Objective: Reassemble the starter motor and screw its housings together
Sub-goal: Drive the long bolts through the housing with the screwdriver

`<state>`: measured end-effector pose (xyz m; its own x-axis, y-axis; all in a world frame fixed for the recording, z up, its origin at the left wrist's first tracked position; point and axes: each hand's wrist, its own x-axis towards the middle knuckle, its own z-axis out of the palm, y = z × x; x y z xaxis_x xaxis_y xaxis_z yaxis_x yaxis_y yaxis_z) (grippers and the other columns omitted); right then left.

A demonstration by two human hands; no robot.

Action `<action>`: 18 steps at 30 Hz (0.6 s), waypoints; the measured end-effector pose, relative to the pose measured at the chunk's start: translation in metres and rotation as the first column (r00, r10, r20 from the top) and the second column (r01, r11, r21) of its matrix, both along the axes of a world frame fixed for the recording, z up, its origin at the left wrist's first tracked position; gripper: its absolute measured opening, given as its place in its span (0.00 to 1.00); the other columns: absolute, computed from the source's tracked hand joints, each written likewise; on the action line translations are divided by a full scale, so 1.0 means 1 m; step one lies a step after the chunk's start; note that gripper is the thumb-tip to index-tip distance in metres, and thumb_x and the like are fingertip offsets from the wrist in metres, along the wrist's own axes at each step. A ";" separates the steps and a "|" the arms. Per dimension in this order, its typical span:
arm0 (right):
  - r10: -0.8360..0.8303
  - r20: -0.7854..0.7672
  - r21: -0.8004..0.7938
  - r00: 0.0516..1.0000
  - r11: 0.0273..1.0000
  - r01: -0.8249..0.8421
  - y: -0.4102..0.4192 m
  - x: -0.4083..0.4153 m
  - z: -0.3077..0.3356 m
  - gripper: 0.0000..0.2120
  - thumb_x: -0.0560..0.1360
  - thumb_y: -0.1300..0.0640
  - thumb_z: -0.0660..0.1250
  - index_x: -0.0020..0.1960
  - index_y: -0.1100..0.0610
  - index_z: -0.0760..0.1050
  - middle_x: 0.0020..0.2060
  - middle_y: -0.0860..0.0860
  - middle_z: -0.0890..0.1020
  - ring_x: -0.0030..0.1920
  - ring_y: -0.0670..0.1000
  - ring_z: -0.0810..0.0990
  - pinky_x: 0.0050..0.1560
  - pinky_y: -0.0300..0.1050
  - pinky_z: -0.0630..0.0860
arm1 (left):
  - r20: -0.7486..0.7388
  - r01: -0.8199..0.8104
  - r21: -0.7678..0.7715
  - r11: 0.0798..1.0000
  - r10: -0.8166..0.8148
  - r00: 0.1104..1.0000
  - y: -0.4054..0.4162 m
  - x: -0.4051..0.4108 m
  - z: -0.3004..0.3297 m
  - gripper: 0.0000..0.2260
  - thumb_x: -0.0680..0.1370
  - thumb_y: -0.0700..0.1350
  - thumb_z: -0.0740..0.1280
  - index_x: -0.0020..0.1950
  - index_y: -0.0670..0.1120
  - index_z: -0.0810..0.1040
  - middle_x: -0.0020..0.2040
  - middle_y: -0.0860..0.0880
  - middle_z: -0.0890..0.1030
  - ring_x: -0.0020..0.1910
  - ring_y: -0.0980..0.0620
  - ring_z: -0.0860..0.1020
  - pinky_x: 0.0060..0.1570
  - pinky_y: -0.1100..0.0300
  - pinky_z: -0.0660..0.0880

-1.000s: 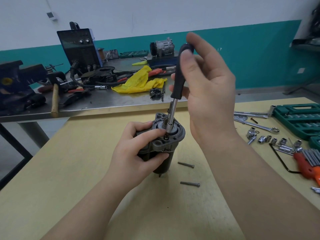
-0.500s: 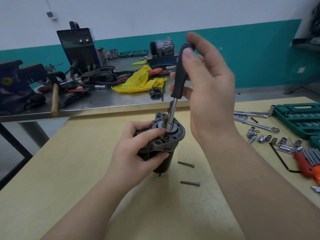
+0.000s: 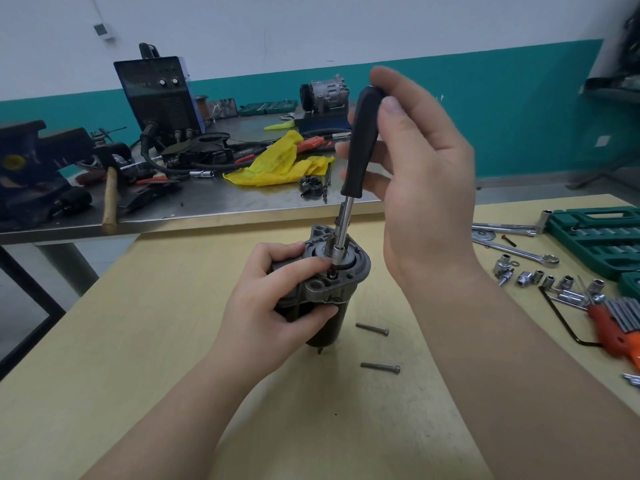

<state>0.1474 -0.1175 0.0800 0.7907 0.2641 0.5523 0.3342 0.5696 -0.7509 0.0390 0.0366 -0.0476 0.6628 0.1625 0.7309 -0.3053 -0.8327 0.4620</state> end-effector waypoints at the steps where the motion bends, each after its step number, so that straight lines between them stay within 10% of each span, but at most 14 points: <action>1: 0.010 -0.013 0.002 1.000 1.000 -0.010 -0.001 0.000 0.001 0.12 0.87 0.59 0.63 0.65 0.51 0.83 0.55 0.57 0.86 0.51 0.60 0.88 0.49 0.57 0.87 | 0.001 0.001 0.000 1.000 -0.001 1.000 0.000 0.000 0.000 0.25 0.71 0.53 0.79 0.68 0.61 0.81 0.68 0.61 0.72 0.75 0.53 0.73 0.70 0.67 0.71; 9: -0.107 0.081 -0.029 0.991 0.994 0.110 0.004 0.000 0.001 0.13 0.82 0.60 0.72 0.62 0.45 0.81 0.46 0.46 0.84 0.49 0.54 0.84 0.52 0.59 0.86 | 0.000 -0.005 0.003 1.000 0.005 1.000 0.002 0.001 -0.001 0.25 0.71 0.52 0.79 0.68 0.61 0.81 0.68 0.60 0.73 0.75 0.51 0.74 0.71 0.65 0.71; 14: -0.013 -0.006 0.024 1.000 1.000 0.013 0.000 0.000 0.001 0.12 0.86 0.60 0.65 0.63 0.50 0.84 0.57 0.54 0.87 0.60 0.60 0.85 0.62 0.63 0.83 | 0.006 0.001 0.002 1.000 -0.001 1.000 0.001 0.001 -0.001 0.25 0.71 0.53 0.79 0.68 0.62 0.81 0.68 0.60 0.72 0.75 0.52 0.74 0.71 0.66 0.71; 18: -0.019 0.029 -0.003 0.999 1.000 0.019 -0.001 -0.004 0.004 0.11 0.86 0.63 0.65 0.62 0.49 0.80 0.52 0.57 0.86 0.50 0.65 0.87 0.46 0.58 0.87 | 0.006 0.009 -0.001 1.000 -0.009 1.000 0.001 0.001 -0.001 0.26 0.71 0.53 0.79 0.68 0.65 0.81 0.68 0.61 0.72 0.74 0.52 0.74 0.70 0.66 0.71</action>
<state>0.1434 -0.1182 0.0836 0.7795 0.2507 0.5741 0.3668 0.5603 -0.7427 0.0397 0.0372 -0.0484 0.6599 0.1575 0.7347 -0.3155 -0.8294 0.4611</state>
